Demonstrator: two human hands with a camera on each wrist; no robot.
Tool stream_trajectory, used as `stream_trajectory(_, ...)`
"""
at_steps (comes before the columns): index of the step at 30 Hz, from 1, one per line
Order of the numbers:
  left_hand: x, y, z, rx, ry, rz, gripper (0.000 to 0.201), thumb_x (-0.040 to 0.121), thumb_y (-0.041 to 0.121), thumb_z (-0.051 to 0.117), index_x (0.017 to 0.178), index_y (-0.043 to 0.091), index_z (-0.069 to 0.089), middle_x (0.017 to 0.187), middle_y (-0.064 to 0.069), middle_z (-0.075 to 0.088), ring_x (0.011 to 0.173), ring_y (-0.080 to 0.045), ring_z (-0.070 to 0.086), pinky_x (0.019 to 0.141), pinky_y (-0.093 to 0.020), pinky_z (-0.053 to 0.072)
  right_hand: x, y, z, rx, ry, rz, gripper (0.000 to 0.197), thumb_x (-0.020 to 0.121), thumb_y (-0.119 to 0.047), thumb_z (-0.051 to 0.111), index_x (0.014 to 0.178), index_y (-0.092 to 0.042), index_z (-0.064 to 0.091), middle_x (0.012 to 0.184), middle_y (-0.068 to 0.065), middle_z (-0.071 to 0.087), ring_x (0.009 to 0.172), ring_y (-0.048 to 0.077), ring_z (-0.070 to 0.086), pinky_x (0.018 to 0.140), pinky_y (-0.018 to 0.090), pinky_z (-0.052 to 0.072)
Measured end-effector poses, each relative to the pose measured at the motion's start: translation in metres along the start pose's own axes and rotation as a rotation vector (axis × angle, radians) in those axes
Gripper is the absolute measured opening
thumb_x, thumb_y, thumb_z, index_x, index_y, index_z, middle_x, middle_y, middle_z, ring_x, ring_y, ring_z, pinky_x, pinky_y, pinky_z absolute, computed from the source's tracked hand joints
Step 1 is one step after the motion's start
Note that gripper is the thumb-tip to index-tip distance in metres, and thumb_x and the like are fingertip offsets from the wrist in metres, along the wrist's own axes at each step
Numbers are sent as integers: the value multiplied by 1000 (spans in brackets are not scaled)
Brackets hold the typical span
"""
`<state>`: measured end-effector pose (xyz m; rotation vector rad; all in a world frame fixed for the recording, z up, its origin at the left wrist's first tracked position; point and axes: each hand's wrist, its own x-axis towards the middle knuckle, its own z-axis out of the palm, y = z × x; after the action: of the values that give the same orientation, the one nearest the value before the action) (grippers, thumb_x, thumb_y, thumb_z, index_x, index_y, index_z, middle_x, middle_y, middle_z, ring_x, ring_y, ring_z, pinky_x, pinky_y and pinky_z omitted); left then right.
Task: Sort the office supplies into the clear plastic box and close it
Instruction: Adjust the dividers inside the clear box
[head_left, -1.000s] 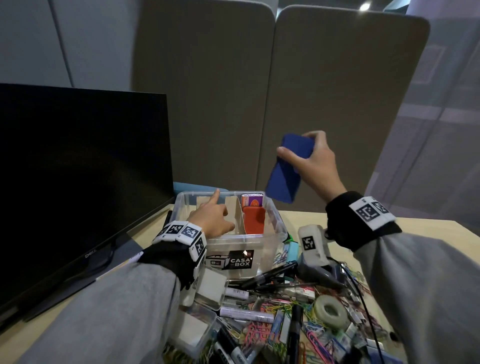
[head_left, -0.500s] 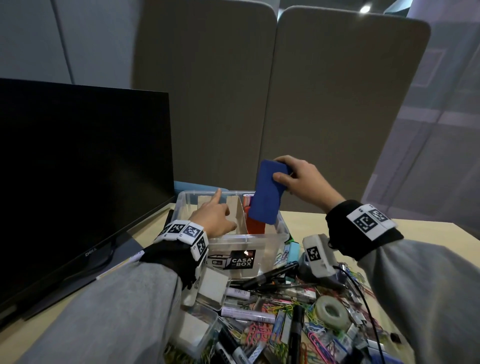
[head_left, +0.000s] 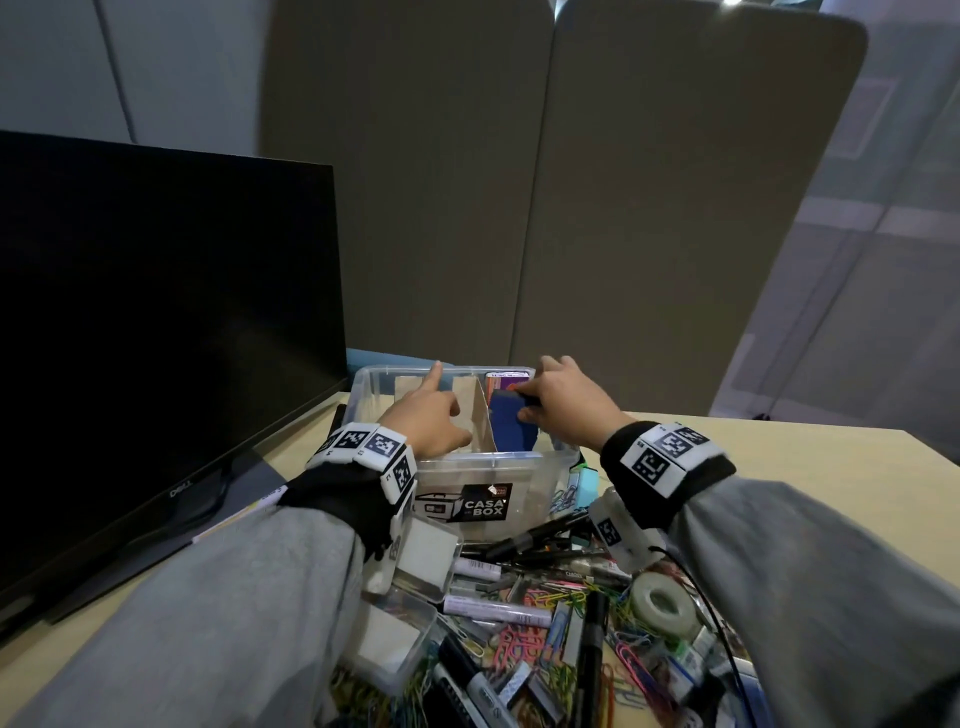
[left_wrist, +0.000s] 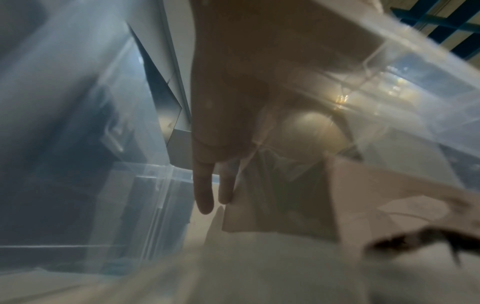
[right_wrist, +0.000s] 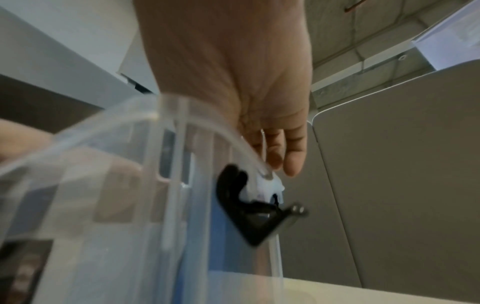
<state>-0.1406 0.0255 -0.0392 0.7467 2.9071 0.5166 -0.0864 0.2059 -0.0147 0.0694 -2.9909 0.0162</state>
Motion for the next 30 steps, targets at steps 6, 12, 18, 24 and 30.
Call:
stream_trajectory(6,-1,0,-1,20,-8,9,50,91,34,65,136,15,52,163,-2,-14,135,-25,43,106,-35,40,1,-6,8,11,140,14,27,95,-20,56,122,-16,59,115,8,44,108,26,42,87,36,47)
stream_trajectory(12,0,4,-2,53,-45,-5,50,91,32,65,136,14,52,162,-5,-16,134,-27,45,107,-35,40,-5,-1,9,101,158,87,27,89,-15,62,115,-11,55,115,8,48,103,27,53,85,37,49)
stream_trajectory(18,0,16,-2,66,-45,23,44,92,29,63,133,15,54,164,-5,-9,132,-27,46,104,-34,41,-14,8,6,122,119,155,28,89,-9,61,116,-8,55,117,9,46,96,30,57,77,32,45)
stream_trajectory(24,-15,29,-1,38,391,204,23,95,23,53,116,15,61,130,-2,55,116,-18,51,92,-31,41,-21,16,10,111,161,186,25,89,-11,63,113,-8,55,115,9,48,96,32,58,81,39,49)
stream_trajectory(30,-66,32,-2,10,479,652,15,92,14,55,105,15,63,103,3,61,90,-8,52,74,-25,43,-27,20,7,85,179,201,24,89,-12,62,113,-8,58,114,11,49,98,33,58,81,42,49)
